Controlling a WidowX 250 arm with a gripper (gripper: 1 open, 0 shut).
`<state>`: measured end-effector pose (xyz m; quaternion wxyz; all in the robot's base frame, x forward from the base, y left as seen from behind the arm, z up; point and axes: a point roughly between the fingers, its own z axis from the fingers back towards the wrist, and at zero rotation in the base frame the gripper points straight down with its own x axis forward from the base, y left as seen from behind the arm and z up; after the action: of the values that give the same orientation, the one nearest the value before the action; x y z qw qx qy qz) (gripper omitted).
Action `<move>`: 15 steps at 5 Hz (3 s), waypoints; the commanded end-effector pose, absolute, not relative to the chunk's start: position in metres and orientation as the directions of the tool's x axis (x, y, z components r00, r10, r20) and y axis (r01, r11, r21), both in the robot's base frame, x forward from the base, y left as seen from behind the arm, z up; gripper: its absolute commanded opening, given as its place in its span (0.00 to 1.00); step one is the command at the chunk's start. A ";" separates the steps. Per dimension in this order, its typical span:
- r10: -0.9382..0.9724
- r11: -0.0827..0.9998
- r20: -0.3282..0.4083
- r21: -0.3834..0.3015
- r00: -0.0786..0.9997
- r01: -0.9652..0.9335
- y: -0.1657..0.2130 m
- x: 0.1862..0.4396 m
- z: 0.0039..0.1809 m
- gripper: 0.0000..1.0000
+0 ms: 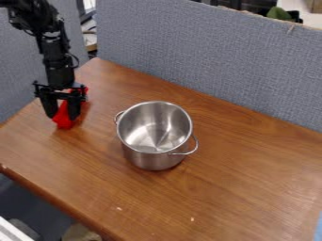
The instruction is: Put the red object in the metal pot
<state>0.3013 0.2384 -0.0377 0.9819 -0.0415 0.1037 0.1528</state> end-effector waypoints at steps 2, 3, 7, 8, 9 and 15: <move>0.318 0.944 -0.166 -0.041 0.934 -0.328 0.251 0.306 -0.025 1.00; 0.318 0.943 -0.161 -0.047 0.934 -0.329 0.252 0.306 -0.026 1.00; 0.324 0.939 -0.142 -0.076 0.936 -0.336 0.255 0.310 -0.026 1.00; 0.324 0.938 -0.137 -0.081 0.936 -0.337 0.256 0.311 -0.026 1.00; 0.324 0.938 -0.133 -0.087 0.937 -0.337 0.256 0.312 -0.026 1.00; 0.318 0.937 -0.115 -0.112 0.941 -0.330 0.251 0.317 -0.024 0.00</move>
<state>0.3108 0.2439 -0.0441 0.9815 -0.0750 0.0746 0.1596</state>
